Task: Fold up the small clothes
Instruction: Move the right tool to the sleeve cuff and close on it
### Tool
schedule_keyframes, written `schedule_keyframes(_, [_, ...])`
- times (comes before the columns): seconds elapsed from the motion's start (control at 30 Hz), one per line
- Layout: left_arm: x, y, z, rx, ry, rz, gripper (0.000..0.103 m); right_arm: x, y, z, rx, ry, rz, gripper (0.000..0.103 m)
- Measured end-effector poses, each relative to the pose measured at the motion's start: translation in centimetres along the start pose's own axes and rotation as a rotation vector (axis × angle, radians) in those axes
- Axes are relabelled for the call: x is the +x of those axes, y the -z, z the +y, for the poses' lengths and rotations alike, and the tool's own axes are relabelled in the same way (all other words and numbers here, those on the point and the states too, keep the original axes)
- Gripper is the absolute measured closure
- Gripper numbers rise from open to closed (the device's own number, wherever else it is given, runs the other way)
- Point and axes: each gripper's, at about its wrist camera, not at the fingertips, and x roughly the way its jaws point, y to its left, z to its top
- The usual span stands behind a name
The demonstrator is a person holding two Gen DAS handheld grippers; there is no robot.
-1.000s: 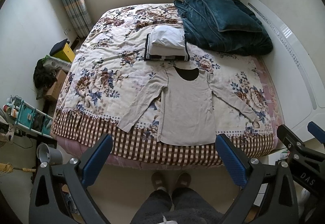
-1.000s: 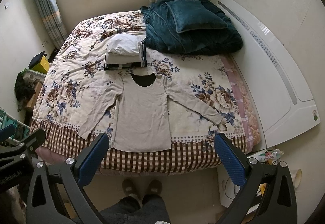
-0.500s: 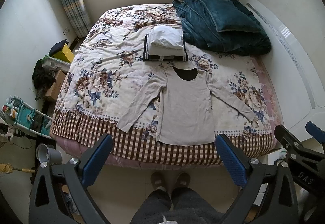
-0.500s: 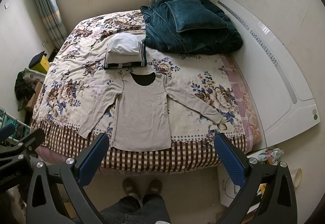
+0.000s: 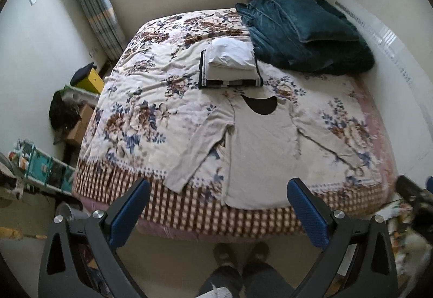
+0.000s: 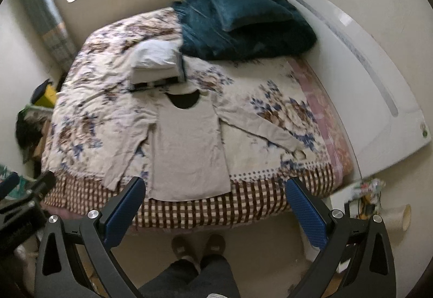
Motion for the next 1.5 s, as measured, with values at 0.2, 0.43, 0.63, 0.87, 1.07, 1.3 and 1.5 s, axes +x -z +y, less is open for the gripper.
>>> schedule_keyframes(0.2, [9.4,-1.5,-2.3,0.066,-0.014,0.032,0.0,9.0,-1.6,-3.8,0.18,0.07,0.093,0.0])
schedule_keyframes(0.43, [19.8,-3.1,-6.1,0.105,-0.019,0.132,0.0,21.9,-3.6,-10.6,0.381,0.14,0.157,0.0])
schedule_keyframes(0.63, [27.8,-4.4,-10.3,0.12,-0.063,0.186,0.0,34.0,-5.2,-17.7,0.483,0.2,0.161,0.0])
schedule_keyframes(0.87, [38.5,-4.5,-15.8,0.093,-0.088,0.286,0.0,50.0,-4.3,-29.1,0.754,0.199,0.255,0.0])
schedule_keyframes(1.07, [45.8,-2.9,-20.2,0.119,-0.084,0.369,0.0,59.0,0.8,-35.5,1.035,0.13,0.341,0.0])
schedule_keyframes(1.3, [50.2,-3.2,-23.0,0.119,-0.065,0.384,0.0,64.6,5.4,-38.7,1.416,-0.014,0.239,0.0])
schedule_keyframes(1.5, [52.0,-5.0,-22.5,0.076,-0.054,0.382,0.0,65.1,6.0,-38.5,1.56,0.052,0.067,0.047])
